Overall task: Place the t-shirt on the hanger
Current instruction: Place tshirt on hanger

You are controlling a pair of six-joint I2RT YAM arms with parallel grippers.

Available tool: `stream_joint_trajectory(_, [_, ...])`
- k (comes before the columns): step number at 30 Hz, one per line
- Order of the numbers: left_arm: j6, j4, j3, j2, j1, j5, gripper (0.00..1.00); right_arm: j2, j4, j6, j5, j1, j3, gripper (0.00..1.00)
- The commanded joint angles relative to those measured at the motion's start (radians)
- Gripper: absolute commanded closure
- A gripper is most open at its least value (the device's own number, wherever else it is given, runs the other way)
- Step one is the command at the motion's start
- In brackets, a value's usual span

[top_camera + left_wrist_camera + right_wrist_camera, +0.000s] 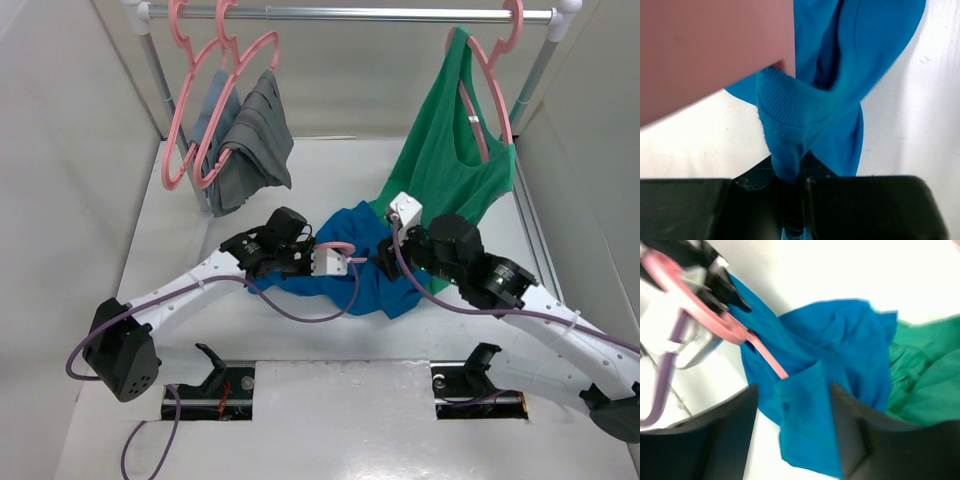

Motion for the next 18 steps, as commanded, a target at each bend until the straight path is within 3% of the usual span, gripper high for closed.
stream_joint_trajectory(1, [0.060,0.015,0.007,-0.045,-0.009,0.013,1.00,-0.021,-0.113,-0.096,-0.050,0.006,0.107,0.33])
stream_joint_trajectory(5, [0.102,0.015,0.007,-0.045,-0.009,0.039,1.00,0.018,-0.197,-0.171,-0.135,0.006,0.191,0.28])
stream_joint_trajectory(11, [0.113,0.004,0.027,-0.065,-0.009,0.140,1.00,0.102,-0.099,-0.229,-0.317,0.006,0.147,0.29])
stream_joint_trajectory(16, [0.113,-0.007,0.027,-0.065,-0.009,0.165,1.00,0.177,-0.030,-0.239,-0.350,0.016,0.124,0.32])
stream_joint_trajectory(18, [0.113,-0.007,0.027,-0.074,-0.009,0.174,1.00,0.186,-0.010,-0.239,-0.295,0.016,0.115,0.33])
